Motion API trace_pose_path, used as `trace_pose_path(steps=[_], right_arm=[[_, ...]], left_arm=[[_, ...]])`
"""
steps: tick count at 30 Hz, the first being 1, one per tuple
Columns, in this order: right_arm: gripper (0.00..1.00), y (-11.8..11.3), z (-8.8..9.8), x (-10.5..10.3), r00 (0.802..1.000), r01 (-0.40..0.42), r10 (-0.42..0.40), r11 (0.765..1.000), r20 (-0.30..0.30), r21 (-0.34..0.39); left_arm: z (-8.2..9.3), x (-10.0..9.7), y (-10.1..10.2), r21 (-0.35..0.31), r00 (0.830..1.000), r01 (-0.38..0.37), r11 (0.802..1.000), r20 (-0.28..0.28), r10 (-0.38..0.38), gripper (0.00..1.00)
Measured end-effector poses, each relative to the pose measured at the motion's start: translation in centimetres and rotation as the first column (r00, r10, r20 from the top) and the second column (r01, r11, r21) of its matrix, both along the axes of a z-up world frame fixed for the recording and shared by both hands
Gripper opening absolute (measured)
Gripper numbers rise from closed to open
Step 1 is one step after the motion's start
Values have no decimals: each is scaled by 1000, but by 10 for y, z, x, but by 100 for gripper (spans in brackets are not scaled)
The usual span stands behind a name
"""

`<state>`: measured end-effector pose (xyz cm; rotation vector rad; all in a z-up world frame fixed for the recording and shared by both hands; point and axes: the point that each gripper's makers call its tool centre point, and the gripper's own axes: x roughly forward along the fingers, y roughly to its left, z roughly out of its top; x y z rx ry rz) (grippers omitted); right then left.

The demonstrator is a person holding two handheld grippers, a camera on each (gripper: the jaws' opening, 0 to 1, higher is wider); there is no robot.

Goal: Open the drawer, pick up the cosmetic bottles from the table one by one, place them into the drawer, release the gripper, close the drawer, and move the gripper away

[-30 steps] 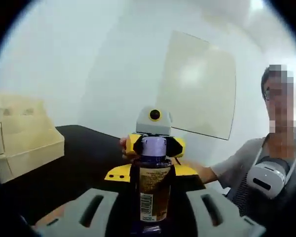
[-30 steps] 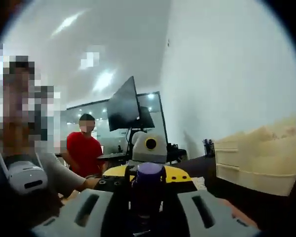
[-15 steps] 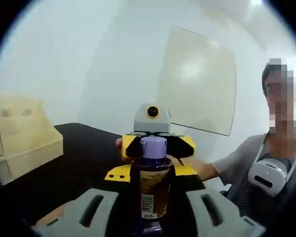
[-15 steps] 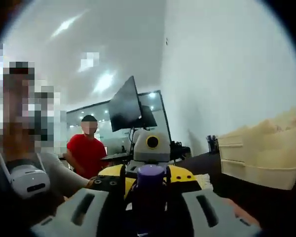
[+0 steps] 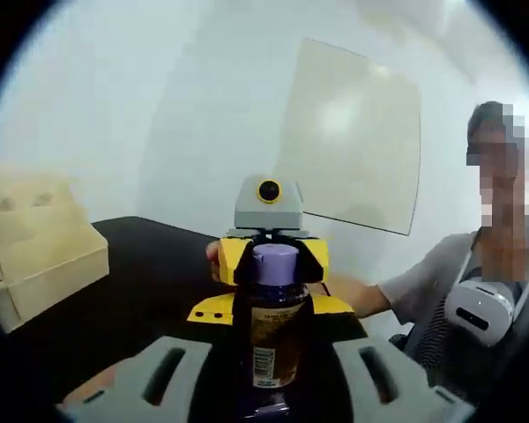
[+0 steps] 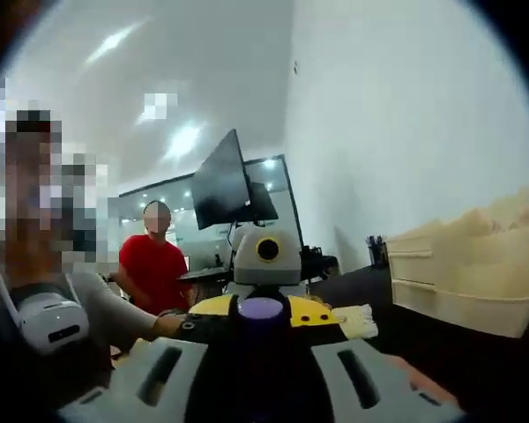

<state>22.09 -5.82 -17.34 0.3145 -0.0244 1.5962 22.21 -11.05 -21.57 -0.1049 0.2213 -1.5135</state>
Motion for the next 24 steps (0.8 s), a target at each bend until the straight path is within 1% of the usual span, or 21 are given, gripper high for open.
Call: trace_pose_path(steps=[3, 6, 7, 8, 9, 11, 13, 14, 16, 18, 19, 20, 22, 24], right_arm=[[17, 0, 1, 0, 1000, 8, -8, 1000, 4, -1], [17, -2, 1, 5, 999, 48, -48, 999, 26, -10], [17, -2, 0, 6, 998, 56, -55, 998, 37, -18], [17, -2, 0, 7, 997, 66, -65, 998, 40, -22], [17, -2, 0, 7, 996, 74, -73, 997, 45, -20], [17, -3, 1, 8, 995, 86, -85, 996, 49, -16], [17, -6, 4, 11, 992, 111, -110, 994, 56, -8], [17, -8, 6, 14, 991, 125, -125, 992, 54, -1], [17, -12, 9, 22, 984, 171, -172, 985, 47, 11], [17, -16, 10, 27, 978, 202, -203, 979, 51, 17], [17, -18, 11, 32, 973, 225, -226, 974, 44, 17], [17, -20, 12, 34, 969, 239, -240, 971, 49, 24], [17, -25, 14, 41, 961, 271, -272, 962, 40, 30], [17, -28, 14, 47, 955, 294, -295, 955, 31, 29]], left_arm=[[1, 1, 0, -6, 1000, -5, 1000, 9, 5, 25], [2, 6, -1, -16, 998, -37, 999, 45, 38, 26], [2, 10, -1, -12, 996, -60, 998, 69, 60, 30], [1, 13, -1, 1, 994, -71, 997, 79, 70, 35], [0, 14, -1, 3, 994, -73, 997, 85, 73, 38], [0, 16, 1, 7, 993, -80, 997, 89, 80, 40], [-2, 20, 3, 12, 990, -102, 995, 104, 100, 49], [-4, 22, 5, 20, 988, -111, 994, 113, 108, 51], [-8, 26, 9, 32, 984, -131, 991, 122, 126, 54], [-12, 31, 14, 44, 978, -159, 986, 141, 151, 58], [-13, 33, 18, 46, 975, -173, 984, 152, 164, 60], [-14, 35, 21, 45, 972, -185, 982, 154, 176, 61], [-14, 40, 27, 39, 968, -205, 978, 157, 197, 64], [-12, 48, 37, 19, 956, -245, 969, 170, 238, 65]])
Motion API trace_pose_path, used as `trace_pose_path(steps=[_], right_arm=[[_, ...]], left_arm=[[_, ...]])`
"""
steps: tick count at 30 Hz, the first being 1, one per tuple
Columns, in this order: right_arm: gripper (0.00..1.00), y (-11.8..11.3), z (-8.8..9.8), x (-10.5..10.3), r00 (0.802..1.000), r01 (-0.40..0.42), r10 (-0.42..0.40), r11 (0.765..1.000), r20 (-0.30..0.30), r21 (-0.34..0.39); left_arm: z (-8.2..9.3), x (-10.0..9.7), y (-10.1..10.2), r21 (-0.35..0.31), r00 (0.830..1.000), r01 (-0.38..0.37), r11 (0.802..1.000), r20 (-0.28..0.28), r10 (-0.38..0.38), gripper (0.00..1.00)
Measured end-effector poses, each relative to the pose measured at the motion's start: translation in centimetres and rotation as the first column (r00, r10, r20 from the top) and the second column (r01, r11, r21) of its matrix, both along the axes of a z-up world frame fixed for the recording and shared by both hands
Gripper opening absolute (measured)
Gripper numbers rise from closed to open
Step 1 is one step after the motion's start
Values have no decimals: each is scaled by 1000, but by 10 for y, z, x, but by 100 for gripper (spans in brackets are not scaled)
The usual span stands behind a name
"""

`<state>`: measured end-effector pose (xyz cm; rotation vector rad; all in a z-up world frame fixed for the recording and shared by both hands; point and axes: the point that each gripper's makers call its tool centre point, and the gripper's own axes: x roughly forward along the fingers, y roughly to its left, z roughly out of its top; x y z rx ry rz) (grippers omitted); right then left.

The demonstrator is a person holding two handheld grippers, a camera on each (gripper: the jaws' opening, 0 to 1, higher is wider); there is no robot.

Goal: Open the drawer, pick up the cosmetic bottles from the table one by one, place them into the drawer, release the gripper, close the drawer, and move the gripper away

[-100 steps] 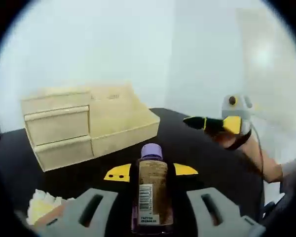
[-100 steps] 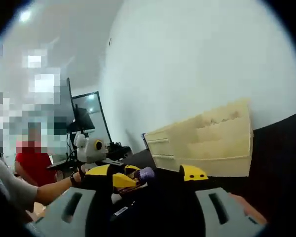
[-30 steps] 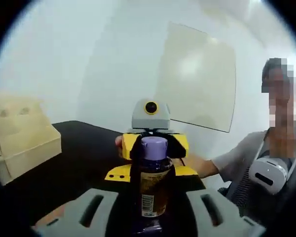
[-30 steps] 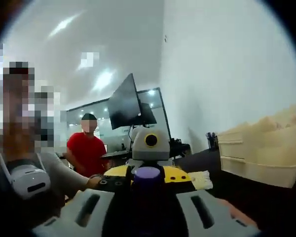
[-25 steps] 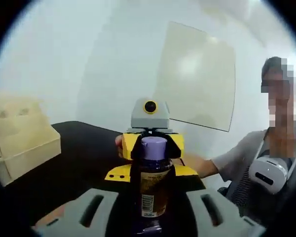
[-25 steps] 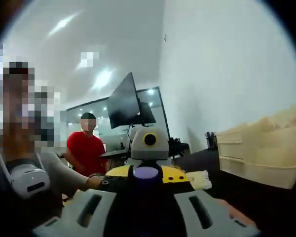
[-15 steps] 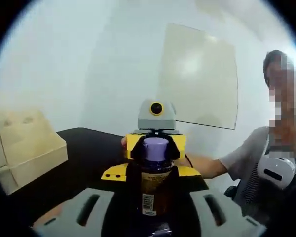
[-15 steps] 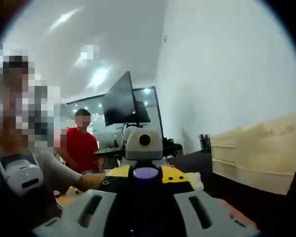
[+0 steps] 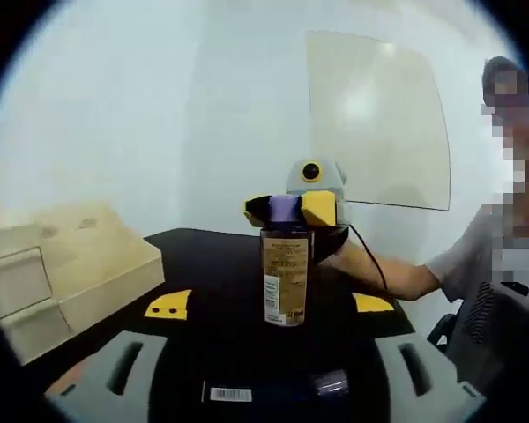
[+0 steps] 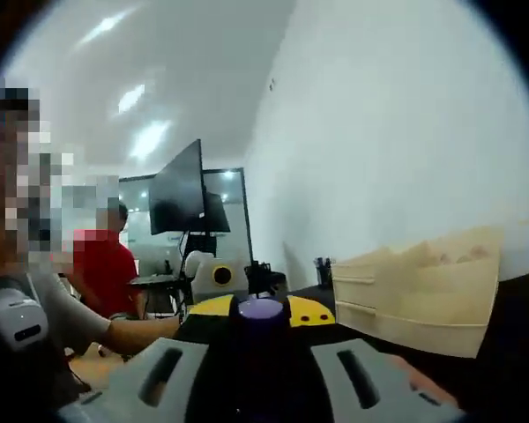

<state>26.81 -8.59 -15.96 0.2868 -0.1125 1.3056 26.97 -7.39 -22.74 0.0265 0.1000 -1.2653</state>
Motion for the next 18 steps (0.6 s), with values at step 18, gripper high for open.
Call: trace_pose_path(steps=[18], right_arm=[[17, -16, -8, 36, 971, 241, -240, 968, 21, -63]], left_arm=[[32, 73, 136, -151, 871, -463, 873, 104, 480, 67]])
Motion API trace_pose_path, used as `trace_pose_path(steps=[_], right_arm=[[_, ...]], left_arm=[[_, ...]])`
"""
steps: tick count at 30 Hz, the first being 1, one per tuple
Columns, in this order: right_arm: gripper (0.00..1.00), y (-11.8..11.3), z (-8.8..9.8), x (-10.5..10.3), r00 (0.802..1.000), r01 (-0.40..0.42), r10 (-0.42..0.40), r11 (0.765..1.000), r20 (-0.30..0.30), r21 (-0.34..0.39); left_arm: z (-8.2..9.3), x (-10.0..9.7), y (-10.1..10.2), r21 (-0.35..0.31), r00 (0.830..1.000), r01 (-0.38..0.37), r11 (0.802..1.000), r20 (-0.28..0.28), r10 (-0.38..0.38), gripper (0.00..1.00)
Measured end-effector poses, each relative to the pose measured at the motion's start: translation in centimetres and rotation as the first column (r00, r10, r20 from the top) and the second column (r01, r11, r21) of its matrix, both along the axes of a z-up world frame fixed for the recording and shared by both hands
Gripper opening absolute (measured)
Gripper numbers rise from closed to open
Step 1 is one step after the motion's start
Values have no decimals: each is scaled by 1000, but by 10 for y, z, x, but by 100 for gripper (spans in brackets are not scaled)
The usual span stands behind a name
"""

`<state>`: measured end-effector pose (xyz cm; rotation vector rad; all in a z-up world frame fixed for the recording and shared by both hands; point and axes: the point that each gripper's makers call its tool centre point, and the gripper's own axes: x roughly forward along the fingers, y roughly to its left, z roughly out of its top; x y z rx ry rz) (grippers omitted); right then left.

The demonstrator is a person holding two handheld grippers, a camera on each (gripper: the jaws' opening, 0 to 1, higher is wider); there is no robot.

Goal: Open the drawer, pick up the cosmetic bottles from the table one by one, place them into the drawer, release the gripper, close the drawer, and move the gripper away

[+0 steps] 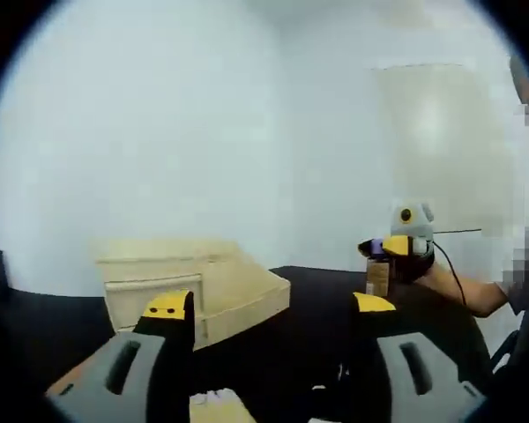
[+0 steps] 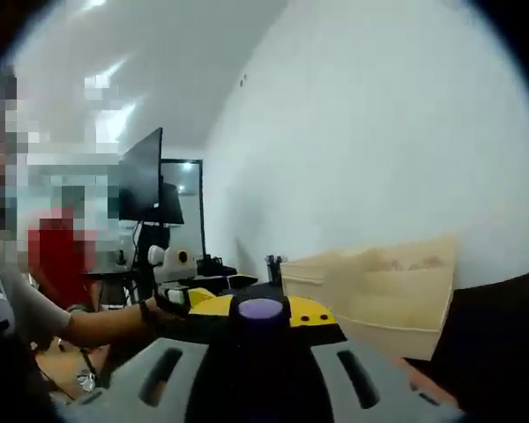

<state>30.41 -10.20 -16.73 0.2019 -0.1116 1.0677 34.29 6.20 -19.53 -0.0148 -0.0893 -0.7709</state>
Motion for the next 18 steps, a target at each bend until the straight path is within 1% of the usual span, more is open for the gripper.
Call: trace_pose_path(steps=[2, 5, 6, 7, 8, 9, 11, 14, 15, 16, 18], right_arm=[[17, -4, 0, 5, 999, 38, -38, 999, -4, -1], [17, -6, -2, 12, 997, 72, -73, 997, -12, -8], [17, -8, -5, 16, 995, 90, -91, 996, -31, -13], [17, -8, -7, 18, 994, 105, -105, 994, -37, -17], [17, -9, -9, 21, 992, 119, -119, 993, -44, -21], [17, -10, -11, 24, 989, 134, -135, 991, -63, -23], [17, -12, -10, 31, 983, 164, -165, 986, -74, -23], [17, -16, -5, 39, 972, 224, -227, 973, -64, -48], [17, -17, -3, 43, 966, 249, -252, 967, -57, -58], [17, -19, -1, 47, 958, 277, -281, 959, -57, -64], [17, -20, 3, 55, 948, 306, -310, 950, -66, -63]], left_arm=[[-2, 2, 7, 12, 999, -33, 999, 14, 33, 69], [-7, 5, 20, -17, 997, -76, 997, 24, 76, 70], [-10, 7, 23, -9, 996, -87, 996, 16, 87, 71], [-16, 8, 25, 26, 995, -104, 994, 5, 104, 73], [-20, 10, 27, 57, 992, -125, 991, 19, 124, 76], [-24, 10, 25, 60, 992, -128, 990, 18, 128, 80], [-30, 10, 22, 66, 993, -120, 991, -3, 120, 83], [-38, 11, 17, 87, 992, -127, 988, -6, 128, 83], [-44, 10, 13, 110, 993, -112, 988, -21, 115, 83], [-47, 9, 10, 124, 994, -106, 987, -23, 110, 84], [-50, 9, 6, 155, 994, -100, 983, -21, 105, 84]])
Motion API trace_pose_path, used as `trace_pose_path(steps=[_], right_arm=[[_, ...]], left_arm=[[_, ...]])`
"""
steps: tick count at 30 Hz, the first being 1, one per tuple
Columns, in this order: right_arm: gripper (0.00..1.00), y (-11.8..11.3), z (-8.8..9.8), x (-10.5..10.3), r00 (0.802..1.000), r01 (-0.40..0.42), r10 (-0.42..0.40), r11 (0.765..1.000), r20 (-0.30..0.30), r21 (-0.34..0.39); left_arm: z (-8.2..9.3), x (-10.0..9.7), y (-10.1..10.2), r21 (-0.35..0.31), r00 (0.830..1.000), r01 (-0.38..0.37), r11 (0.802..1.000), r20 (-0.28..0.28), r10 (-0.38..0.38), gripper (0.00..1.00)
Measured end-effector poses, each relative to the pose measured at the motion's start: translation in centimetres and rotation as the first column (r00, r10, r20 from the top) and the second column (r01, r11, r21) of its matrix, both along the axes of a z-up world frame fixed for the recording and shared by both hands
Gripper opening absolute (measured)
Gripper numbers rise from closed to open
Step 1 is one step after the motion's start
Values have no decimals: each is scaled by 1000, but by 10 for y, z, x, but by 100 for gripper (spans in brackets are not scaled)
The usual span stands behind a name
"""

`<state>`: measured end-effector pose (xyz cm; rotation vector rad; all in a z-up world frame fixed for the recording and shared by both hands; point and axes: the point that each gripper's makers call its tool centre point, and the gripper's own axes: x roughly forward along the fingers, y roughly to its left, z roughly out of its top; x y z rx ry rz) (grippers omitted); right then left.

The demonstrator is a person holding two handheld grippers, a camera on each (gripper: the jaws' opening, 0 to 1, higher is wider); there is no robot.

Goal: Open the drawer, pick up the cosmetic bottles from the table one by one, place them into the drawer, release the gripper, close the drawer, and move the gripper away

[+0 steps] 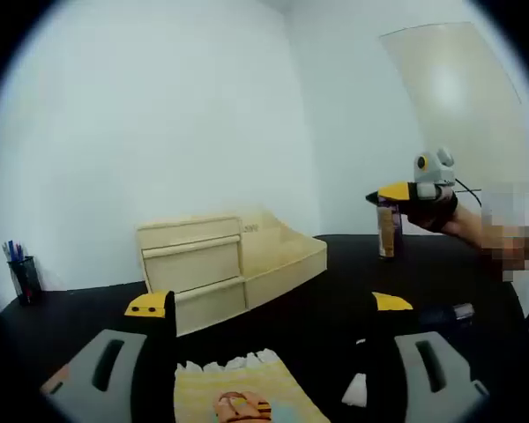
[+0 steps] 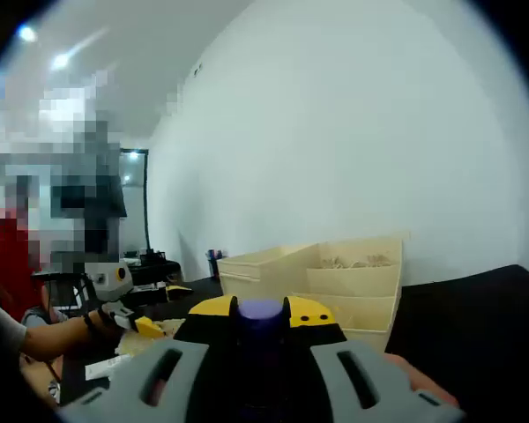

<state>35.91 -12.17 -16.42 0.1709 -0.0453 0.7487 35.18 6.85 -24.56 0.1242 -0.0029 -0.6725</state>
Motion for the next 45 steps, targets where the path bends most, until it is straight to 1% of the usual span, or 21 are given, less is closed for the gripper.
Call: trace_pose_path(steps=[1, 2, 4, 5, 6, 10, 13, 18, 20, 23, 27, 30, 33, 36, 40, 43, 44, 45], right_arm=[[17, 0, 2, 4, 1000, 16, -16, 1000, -4, 2], [17, -4, 4, 12, 998, 61, -61, 998, -21, -3], [17, -4, 8, 20, 996, 90, -90, 996, -13, -19], [17, -7, 10, 26, 992, 127, -128, 992, -23, -18], [17, -13, 15, 38, 989, 148, -148, 989, -21, -24], [17, -14, 26, 61, 976, 215, -216, 976, -25, -30], [17, -12, 36, 80, 961, 277, -277, 960, 1, -48], [17, -5, 50, 106, 942, 336, -335, 938, 32, -80], [17, -1, 54, 119, 935, 355, -354, 931, 32, -80], [17, 2, 59, 134, 927, 374, -373, 924, 31, -74], [17, 6, 62, 156, 916, 401, -399, 913, 34, -81], [17, 6, 59, 166, 909, 417, -416, 905, 33, -79], [17, 4, 52, 176, 900, 436, -435, 896, 27, -87], [17, -3, 43, 186, 880, 475, -474, 875, 32, -93], [17, -15, 30, 197, 864, 503, -504, 860, 20, -88], [17, -25, 23, 200, 839, 544, -544, 836, 19, -73], [17, -27, 19, 199, 831, 555, -555, 828, 18, -75], [17, -28, 17, 199, 828, 560, -560, 825, 18, -75]], left_arm=[[0, 0, -1, 3, 1000, 1, 1000, 1, -1, 84], [-2, 0, -1, 14, 1000, 4, 1000, 0, -4, 84], [-2, 1, 1, 17, 1000, 0, 1000, -1, 0, 83], [-3, 2, 3, 14, 1000, -3, 1000, -7, 3, 83], [-4, 3, 5, 10, 1000, -5, 1000, -13, 5, 83], [-7, 4, 6, 1, 1000, -10, 1000, -26, 10, 82], [-8, 3, 3, 8, 1000, -4, 1000, -27, 5, 82], [-6, 3, 2, 1, 1000, 4, 1000, -22, -4, 82], [-6, 4, 3, -10, 1000, 3, 1000, -29, -3, 82], [-6, 3, 3, -15, 999, 3, 1000, -33, -3, 82], [-8, 6, 5, -14, 999, 2, 1000, -39, -3, 81], [-7, 6, 5, -12, 999, 5, 1000, -39, -6, 81], [-8, 5, 4, -11, 999, 8, 1000, -37, -8, 81], [-6, 7, 4, -10, 999, 10, 1000, -34, -10, 81], [-6, 8, 3, -10, 1000, 8, 1000, -30, -9, 81], [-6, 10, 3, -7, 999, 10, 1000, -35, -10, 81], [-7, 11, 3, -3, 999, 11, 1000, -36, -11, 81], [-7, 11, 2, 3, 999, 10, 1000, -35, -10, 81]])
